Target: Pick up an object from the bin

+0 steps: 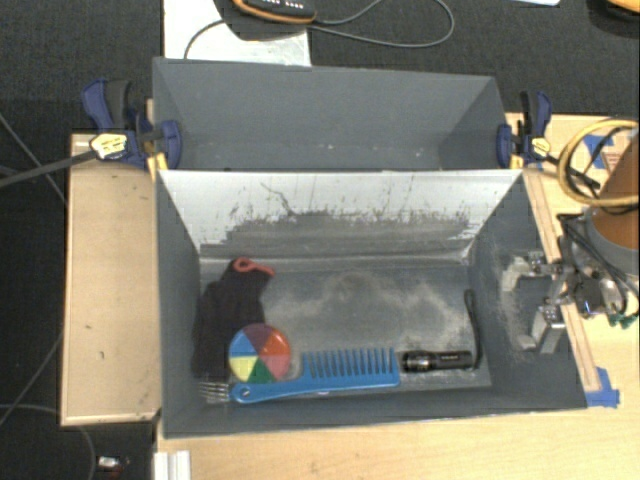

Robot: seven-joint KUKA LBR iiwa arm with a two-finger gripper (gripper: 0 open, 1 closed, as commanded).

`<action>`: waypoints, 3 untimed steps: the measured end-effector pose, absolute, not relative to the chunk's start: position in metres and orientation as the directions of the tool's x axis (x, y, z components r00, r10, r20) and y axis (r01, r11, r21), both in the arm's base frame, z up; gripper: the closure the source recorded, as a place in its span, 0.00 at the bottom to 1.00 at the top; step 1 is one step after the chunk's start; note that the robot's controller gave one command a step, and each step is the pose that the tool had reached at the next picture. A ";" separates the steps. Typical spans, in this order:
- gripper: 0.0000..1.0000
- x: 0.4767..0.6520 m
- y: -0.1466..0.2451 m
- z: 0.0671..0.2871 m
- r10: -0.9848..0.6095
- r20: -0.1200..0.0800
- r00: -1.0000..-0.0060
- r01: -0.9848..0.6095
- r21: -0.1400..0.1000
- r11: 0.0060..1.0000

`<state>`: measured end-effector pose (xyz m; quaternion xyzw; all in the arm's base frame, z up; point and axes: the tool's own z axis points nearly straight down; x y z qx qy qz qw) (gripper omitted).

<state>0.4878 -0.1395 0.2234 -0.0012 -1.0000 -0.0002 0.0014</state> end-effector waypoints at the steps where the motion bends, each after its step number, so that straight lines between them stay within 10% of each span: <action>1: 0.00 0.489 -0.139 0.226 -0.002 -0.003 -1.000 -0.002 -0.001 1.000; 2: 0.00 0.482 -0.099 0.112 -0.024 -0.008 -1.000 -0.024 -0.002 1.000; 3: 0.00 0.481 -0.080 0.122 -0.252 -0.012 -0.968 -0.252 -0.008 0.968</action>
Offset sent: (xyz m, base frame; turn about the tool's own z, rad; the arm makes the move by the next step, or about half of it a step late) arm -0.0107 0.0558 -0.1534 -0.0334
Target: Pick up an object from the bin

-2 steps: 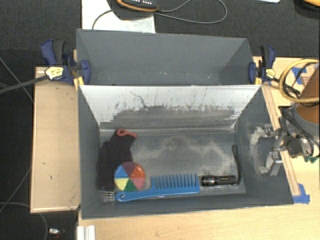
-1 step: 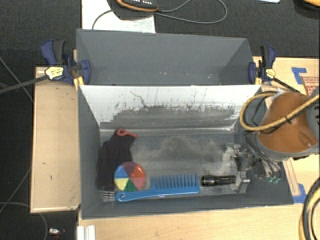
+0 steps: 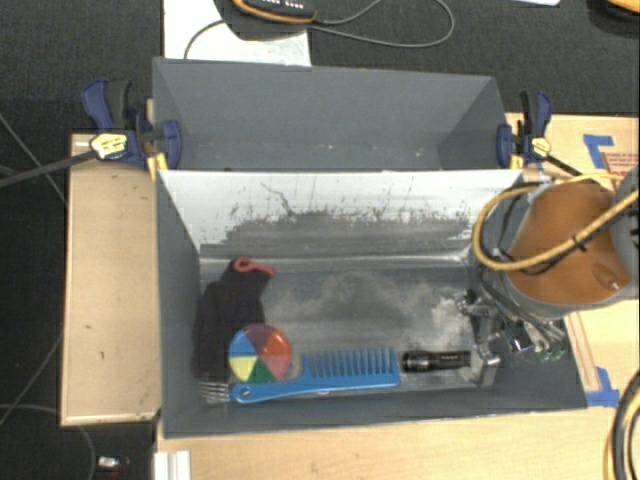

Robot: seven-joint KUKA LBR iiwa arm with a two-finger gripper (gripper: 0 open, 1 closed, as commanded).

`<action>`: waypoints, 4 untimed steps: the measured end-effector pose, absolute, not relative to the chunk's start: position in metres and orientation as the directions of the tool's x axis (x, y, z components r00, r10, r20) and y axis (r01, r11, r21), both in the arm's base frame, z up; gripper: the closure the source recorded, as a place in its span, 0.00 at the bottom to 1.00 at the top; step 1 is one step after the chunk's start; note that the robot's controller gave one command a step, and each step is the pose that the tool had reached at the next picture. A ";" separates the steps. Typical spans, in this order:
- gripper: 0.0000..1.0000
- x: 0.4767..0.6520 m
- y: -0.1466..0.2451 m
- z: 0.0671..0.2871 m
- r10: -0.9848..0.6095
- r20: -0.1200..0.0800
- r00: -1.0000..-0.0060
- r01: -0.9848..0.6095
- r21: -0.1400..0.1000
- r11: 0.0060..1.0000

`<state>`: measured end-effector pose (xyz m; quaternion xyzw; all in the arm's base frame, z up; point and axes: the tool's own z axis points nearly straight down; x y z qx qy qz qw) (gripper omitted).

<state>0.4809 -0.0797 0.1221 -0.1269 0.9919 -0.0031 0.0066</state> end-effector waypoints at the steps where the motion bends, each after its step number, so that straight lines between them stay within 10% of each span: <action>1: 0.00 0.481 -0.066 0.107 -0.149 -0.006 -0.989 -0.149 -0.003 0.989; 2: 0.00 0.477 -0.067 0.070 -0.196 -0.021 -0.980 -0.195 -0.008 0.981; 3: 1.00 0.477 -0.065 0.070 -0.129 -0.018 -0.992 -0.129 -0.005 0.992; 4: 1.00 0.478 -0.065 0.070 -0.116 -0.018 -0.993 -0.116 -0.005 0.993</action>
Offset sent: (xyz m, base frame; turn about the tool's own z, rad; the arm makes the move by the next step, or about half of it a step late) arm -0.0048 0.0128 -0.0521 0.0587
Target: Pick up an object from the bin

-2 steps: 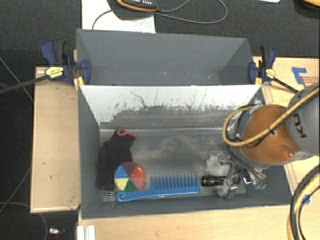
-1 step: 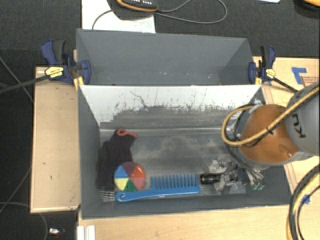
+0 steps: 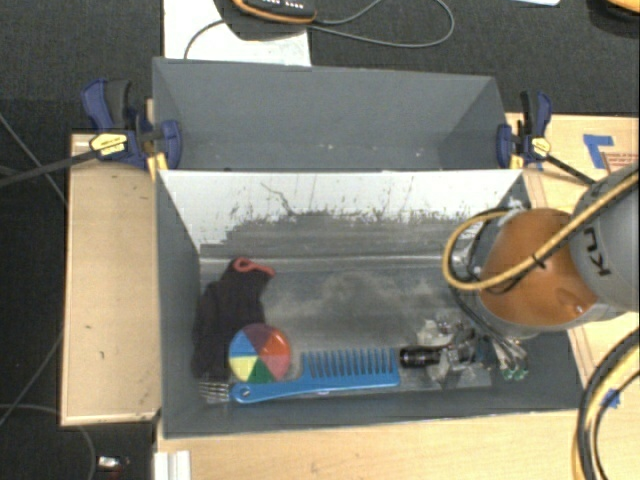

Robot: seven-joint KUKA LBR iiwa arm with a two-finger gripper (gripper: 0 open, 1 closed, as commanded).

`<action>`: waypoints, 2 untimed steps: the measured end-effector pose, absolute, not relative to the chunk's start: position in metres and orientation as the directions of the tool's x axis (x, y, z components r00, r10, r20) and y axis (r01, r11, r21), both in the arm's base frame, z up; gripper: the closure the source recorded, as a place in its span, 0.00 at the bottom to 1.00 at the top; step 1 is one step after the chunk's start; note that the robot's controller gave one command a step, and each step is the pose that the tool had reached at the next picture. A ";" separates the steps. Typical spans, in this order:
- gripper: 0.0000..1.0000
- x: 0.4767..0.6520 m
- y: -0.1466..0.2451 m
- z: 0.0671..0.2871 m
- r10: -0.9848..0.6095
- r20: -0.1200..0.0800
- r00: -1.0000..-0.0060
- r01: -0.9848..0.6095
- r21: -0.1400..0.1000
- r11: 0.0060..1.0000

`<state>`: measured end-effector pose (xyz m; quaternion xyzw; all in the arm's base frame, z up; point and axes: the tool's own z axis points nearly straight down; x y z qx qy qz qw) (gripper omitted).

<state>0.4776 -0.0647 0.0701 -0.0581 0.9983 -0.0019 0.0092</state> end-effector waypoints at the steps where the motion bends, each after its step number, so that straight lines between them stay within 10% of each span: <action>1: 1.00 0.474 -0.064 0.085 -0.113 -0.005 -0.994 -0.113 -0.001 0.994; 2: 1.00 0.477 -0.064 0.127 -0.115 -0.015 -0.993 -0.115 -0.004 0.993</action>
Offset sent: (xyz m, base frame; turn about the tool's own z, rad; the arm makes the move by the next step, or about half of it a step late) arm -0.0015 0.0003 0.0321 0.0044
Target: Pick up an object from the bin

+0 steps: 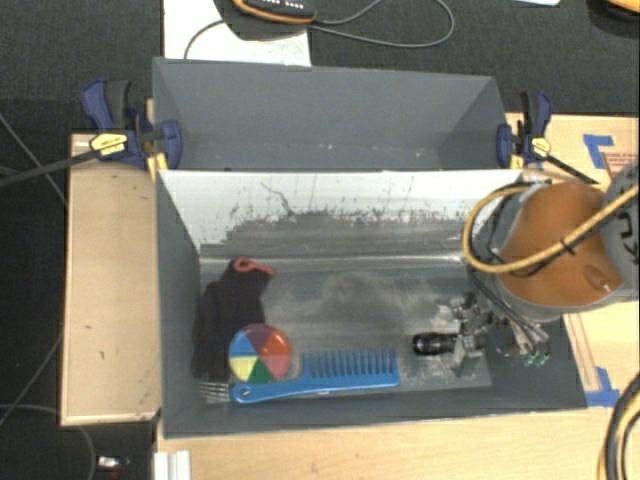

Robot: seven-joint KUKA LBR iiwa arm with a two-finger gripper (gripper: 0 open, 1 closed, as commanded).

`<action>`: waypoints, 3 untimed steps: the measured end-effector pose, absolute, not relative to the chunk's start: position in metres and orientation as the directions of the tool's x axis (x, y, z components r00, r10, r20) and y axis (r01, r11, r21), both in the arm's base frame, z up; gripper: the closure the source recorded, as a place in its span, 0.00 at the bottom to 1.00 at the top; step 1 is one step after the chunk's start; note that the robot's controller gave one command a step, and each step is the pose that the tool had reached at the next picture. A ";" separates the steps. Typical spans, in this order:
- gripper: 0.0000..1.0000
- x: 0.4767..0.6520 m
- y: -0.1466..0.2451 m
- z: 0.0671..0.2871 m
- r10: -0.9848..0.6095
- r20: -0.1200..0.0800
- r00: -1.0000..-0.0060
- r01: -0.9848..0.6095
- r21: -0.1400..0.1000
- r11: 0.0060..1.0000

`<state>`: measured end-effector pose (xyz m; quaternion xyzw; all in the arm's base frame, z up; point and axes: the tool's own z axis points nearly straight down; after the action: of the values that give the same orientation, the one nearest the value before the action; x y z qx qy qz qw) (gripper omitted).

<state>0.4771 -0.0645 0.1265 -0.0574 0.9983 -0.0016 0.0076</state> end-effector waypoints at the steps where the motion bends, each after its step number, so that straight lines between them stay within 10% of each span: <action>1: 1.00 0.476 -0.064 0.147 -0.117 -0.013 -0.993 -0.117 -0.003 0.993; 3: 1.00 0.478 -0.064 0.208 -0.119 -0.018 -0.993 -0.119 -0.005 0.993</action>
Offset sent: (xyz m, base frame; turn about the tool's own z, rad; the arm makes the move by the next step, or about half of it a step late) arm -0.0002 0.0001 0.0758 -0.0021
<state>0.4777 -0.0643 0.2084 -0.0595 0.9982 -0.0018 0.0091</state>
